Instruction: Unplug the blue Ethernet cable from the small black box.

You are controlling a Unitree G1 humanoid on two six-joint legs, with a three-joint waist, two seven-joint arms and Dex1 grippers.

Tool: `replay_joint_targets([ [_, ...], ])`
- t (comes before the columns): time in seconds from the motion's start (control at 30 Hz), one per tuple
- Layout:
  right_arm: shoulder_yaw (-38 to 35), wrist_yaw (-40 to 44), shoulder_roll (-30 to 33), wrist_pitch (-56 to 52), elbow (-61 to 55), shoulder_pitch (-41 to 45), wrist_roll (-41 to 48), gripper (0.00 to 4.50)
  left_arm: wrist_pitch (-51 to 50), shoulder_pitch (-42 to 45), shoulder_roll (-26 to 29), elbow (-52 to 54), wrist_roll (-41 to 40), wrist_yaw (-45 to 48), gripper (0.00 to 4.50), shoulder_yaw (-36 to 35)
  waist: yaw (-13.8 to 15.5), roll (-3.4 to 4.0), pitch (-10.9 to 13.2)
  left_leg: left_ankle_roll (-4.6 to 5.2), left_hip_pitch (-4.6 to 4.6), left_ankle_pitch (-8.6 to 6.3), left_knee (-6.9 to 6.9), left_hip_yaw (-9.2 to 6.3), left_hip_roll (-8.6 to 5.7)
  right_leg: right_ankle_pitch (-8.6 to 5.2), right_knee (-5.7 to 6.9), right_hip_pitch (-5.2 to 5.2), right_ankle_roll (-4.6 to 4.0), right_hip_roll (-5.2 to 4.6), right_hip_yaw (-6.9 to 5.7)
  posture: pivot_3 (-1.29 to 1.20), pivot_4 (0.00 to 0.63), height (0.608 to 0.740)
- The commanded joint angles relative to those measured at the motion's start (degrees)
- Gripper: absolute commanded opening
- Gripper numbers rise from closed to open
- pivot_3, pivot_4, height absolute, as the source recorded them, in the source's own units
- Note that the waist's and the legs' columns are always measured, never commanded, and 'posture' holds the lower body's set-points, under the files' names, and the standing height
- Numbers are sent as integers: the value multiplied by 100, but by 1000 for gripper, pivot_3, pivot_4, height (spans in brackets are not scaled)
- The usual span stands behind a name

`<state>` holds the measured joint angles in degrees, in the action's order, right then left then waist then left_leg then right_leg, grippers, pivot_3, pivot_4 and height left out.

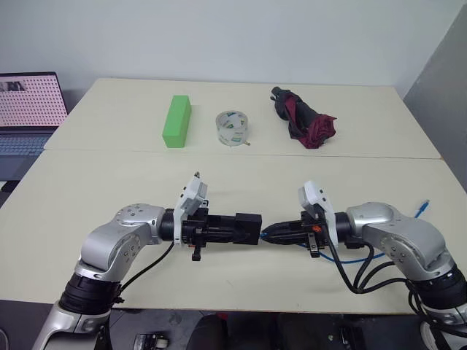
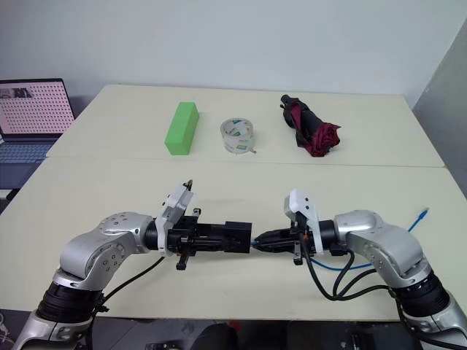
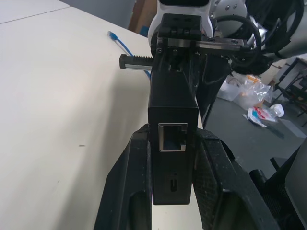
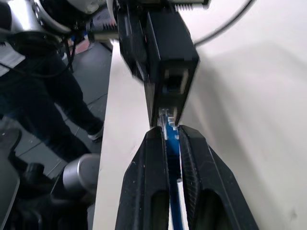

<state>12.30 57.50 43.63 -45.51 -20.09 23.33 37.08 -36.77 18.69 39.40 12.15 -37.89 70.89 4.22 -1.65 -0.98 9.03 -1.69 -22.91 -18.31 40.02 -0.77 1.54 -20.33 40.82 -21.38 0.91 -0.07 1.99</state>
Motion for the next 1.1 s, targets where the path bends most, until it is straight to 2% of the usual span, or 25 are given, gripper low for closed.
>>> replay_joint_targets([
  [0.03,-238,132,123,160,26,-44,-77,21,205,-4,96,14,43,94,784,-151,0,0,0,0,1,0,0,0,0,0,1,0,0,0,0,0,150,740],
  [0.27,-447,-34,121,406,203,-156,-295,21,305,-2,156,-49,117,47,784,-135,1,0,0,0,-1,0,-1,0,0,0,0,0,0,0,-1,0,150,740],
  [0.47,-523,-1249,23,1981,2184,216,-2084,21,779,7,85,-396,701,-319,784,-86,-2,1,1,0,1,0,-1,4,-1,0,0,0,0,0,3,0,150,740],
  [0.53,-533,-1483,-67,2268,2577,305,-2394,21,893,-8,44,-446,811,-379,784,-58,-4,1,1,-6,0,4,-1,12,-2,0,2,-6,0,0,10,0,150,740],
  [0.6,-634,-1765,-208,2441,2859,377,-2581,721,1065,-20,-21,-521,978,-489,784,-34,-5,1,0,-18,0,10,-4,14,1,0,2,-9,0,0,9,0,150,740],
  [0.63,-690,-1817,-257,2449,2901,388,-2595,818,1128,-22,-46,-556,1040,-533,784,-30,-6,2,1,-18,0,10,-7,15,4,0,2,-10,0,1,8,0,150,740],
  [0.73,-832,-1657,-239,2322,2665,344,-2484,1695,1321,-6,-169,-684,1228,-761,784,-96,-4,4,2,-19,-2,10,-7,22,4,0,5,-14,0,1,14,0,150,740],
  [0.9,-1008,-763,208,1925,1737,102,-1962,3028,1838,89,-489,-1172,1744,-1727,784,-356,6,7,4,-18,-1,10,-6,20,3,0,3,-10,0,0,14,0,150,740],
  [0.97,-1126,-344,300,1570,1058,-61,-1385,3430,2126,112,-659,-1383,1980,-2230,784,-496,9,6,4,-17,-3,10,-6,18,4,0,2,-10,0,0,11,0,150,740],
  [1.03,-1188,-193,327,1329,605,-142,-1085,4061,2397,141,-820,-1584,2218,-2717,784,-623,11,6,4,-16,-2,9,-6,15,4,0,1,-9,0,0,9,0,150,740],
  [1.1,-1079,-183,297,1249,238,-158,-1032,4237,2928,156,-978,-1887,2586,-3305,784,-762,5,6,4,-15,-2,8,-5,15,5,0,4,-8,0,0,10,0,150,740],
])
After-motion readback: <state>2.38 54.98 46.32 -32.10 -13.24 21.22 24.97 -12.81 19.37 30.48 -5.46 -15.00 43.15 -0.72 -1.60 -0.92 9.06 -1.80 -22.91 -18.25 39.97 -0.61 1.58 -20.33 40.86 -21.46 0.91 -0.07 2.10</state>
